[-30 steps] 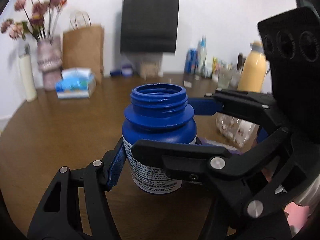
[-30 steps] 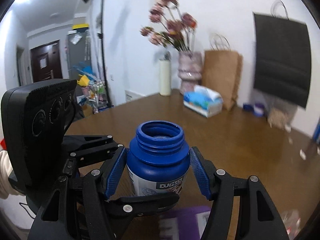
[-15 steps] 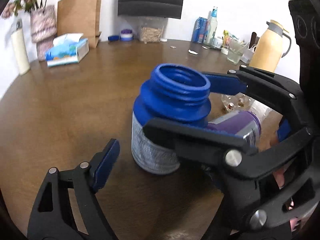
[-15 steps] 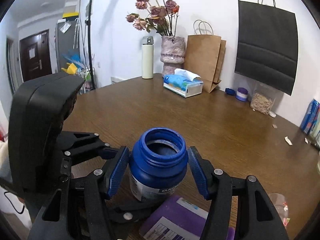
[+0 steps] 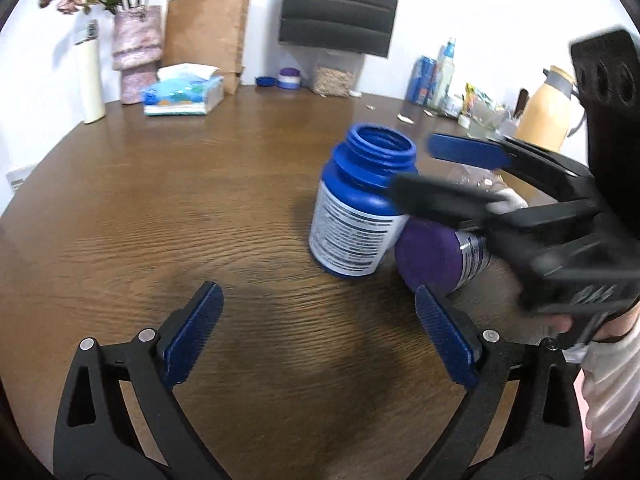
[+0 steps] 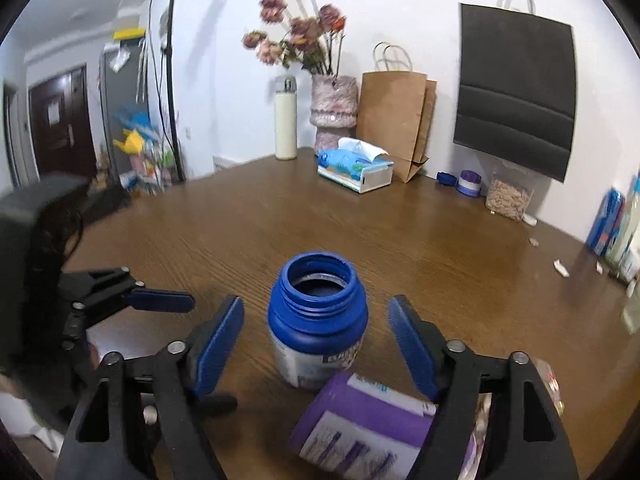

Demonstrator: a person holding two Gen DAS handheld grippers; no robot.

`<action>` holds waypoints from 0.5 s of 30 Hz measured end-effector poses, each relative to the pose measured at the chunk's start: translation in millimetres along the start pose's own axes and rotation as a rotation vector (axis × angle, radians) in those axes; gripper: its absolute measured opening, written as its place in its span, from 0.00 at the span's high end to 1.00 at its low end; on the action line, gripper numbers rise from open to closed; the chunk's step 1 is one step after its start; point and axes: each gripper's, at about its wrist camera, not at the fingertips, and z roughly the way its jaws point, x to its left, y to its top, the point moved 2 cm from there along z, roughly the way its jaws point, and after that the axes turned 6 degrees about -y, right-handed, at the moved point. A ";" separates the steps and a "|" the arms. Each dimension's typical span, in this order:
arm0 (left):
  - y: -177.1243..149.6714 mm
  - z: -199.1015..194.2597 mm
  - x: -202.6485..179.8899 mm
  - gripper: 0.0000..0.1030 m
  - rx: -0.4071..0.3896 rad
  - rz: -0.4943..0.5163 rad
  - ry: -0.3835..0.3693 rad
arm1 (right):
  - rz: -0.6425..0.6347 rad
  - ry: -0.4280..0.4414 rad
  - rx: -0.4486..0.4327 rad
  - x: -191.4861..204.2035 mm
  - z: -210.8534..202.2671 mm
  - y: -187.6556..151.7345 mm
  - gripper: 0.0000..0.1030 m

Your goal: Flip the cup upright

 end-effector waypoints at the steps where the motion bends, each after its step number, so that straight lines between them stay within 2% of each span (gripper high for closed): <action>1: 0.8 -3.9 1.6 0.07 -0.014 -0.002 0.014 | 0.023 -0.007 -0.001 -4.6 -9.1 -0.1 0.23; 3: -0.6 -22.6 6.7 0.06 -0.097 -0.015 0.096 | 0.062 -0.035 0.005 -12.3 -24.5 -2.0 0.23; 6: -5.1 -46.1 15.4 0.00 -0.190 -0.061 0.170 | 0.131 -0.117 0.033 -25.9 -49.8 -11.2 0.22; 10: -9.9 -67.7 22.2 0.00 -0.217 -0.062 0.212 | 0.176 -0.245 0.063 -38.2 -80.2 -30.4 0.22; 15: -16.2 -93.0 16.6 0.00 -0.254 -0.063 0.241 | 0.266 -0.271 0.073 -42.1 -109.1 -49.2 0.22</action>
